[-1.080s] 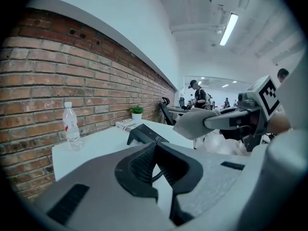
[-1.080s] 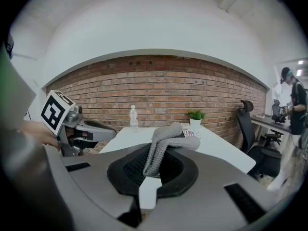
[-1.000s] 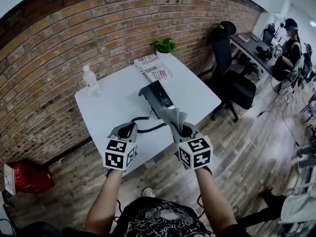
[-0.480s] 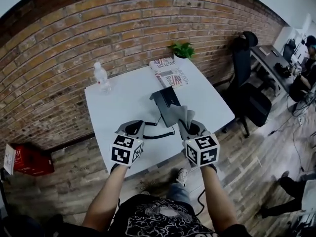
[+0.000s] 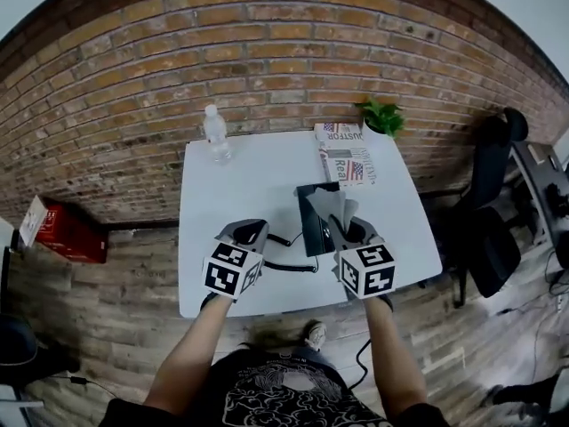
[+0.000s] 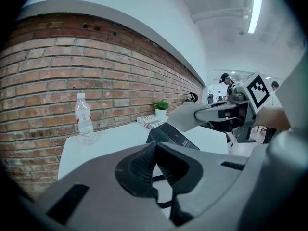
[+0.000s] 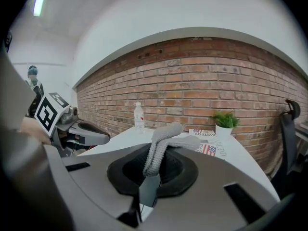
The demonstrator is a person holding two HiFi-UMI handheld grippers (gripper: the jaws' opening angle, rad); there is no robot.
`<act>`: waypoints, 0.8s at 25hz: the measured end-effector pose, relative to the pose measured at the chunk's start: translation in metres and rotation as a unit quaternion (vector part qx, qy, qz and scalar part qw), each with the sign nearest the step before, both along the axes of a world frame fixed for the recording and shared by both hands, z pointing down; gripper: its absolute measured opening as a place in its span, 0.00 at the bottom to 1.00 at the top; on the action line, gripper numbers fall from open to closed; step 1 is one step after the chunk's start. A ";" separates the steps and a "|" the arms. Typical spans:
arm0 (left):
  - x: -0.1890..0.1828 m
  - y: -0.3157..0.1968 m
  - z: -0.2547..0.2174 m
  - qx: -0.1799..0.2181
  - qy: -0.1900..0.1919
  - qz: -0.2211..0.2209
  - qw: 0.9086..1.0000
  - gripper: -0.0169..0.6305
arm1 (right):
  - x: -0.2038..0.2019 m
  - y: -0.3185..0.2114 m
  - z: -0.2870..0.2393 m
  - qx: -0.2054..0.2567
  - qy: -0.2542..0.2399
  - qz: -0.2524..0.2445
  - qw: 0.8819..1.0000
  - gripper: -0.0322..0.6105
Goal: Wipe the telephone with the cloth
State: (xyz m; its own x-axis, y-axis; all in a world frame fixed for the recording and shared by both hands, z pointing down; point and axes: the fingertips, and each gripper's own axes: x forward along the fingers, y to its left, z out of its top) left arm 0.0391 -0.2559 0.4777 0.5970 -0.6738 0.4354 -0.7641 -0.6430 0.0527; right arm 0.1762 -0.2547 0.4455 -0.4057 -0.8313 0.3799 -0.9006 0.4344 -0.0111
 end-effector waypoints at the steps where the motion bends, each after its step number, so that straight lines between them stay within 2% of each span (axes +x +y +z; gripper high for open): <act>1: 0.001 -0.003 0.000 0.000 0.001 -0.009 1.000 0.04 | 0.002 -0.007 0.000 0.001 0.002 -0.009 1.000 0.07; 14: 0.001 -0.009 0.008 -0.015 0.018 -0.094 0.995 0.04 | -0.002 -0.080 0.020 -0.001 0.028 -0.072 0.997 0.07; 20: 0.003 -0.010 0.009 -0.017 0.029 -0.108 0.994 0.04 | -0.020 -0.091 0.043 -0.021 0.044 -0.094 0.994 0.07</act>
State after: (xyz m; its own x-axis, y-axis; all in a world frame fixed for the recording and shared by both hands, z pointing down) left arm 0.0418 -0.2658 0.4862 0.4655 -0.7737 0.4298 -0.8787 -0.4620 0.1199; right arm 0.1565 -0.3459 0.4888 -0.5164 -0.7264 0.4535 -0.8014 0.5965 0.0430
